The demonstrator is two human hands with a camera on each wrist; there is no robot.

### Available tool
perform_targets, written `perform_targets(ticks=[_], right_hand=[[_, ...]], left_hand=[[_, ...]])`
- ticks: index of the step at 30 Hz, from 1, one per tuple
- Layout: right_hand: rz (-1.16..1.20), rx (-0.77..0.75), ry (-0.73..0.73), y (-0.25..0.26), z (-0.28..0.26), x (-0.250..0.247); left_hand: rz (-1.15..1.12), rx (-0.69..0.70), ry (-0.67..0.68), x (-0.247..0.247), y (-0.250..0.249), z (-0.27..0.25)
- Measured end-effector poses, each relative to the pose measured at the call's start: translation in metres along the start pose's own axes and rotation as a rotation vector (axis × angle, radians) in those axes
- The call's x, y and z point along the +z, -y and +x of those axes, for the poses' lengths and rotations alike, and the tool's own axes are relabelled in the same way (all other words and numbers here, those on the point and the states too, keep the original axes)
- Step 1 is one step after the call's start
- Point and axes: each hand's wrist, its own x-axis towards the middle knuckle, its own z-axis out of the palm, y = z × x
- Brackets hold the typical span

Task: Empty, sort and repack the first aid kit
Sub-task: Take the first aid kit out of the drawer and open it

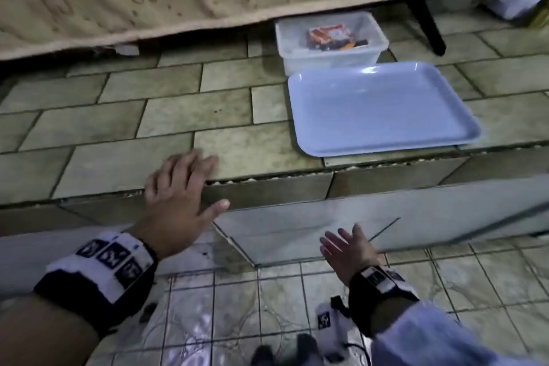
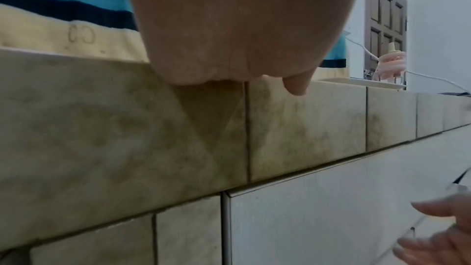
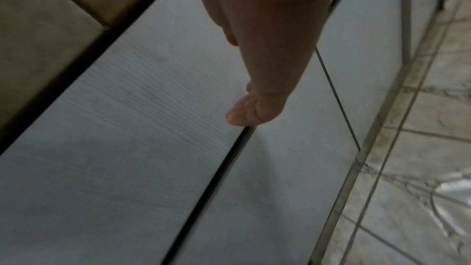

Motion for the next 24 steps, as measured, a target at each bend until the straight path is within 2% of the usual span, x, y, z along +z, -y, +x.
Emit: perform_targets(ticks=[4, 8, 13, 15, 20, 24], right_hand=[[0.146, 0.103, 0.009, -0.007, 0.028, 0.016], [0.282, 0.111, -0.074, -0.009, 0.047, 0.028], [0.485, 0.101, -0.093, -0.010, 0.053, 0.030], [0.492, 0.089, -0.121, -0.013, 0.048, 0.028], [0.448, 0.139, -0.297, -0.025, 0.023, 0.009], [0.413, 0.113, -0.313, -0.044, 0.008, -0.018]], left_hand=[[0.069, 0.049, -0.027, 0.005, 0.011, 0.004], [0.066, 0.063, -0.023, 0.007, 0.013, 0.003], [0.032, 0.049, 0.033, 0.001, 0.011, 0.004], [0.022, 0.048, 0.038, 0.000, 0.010, 0.004], [0.010, 0.056, 0.025, 0.000, 0.008, 0.003], [-0.008, 0.055, 0.038, -0.002, 0.007, 0.002]])
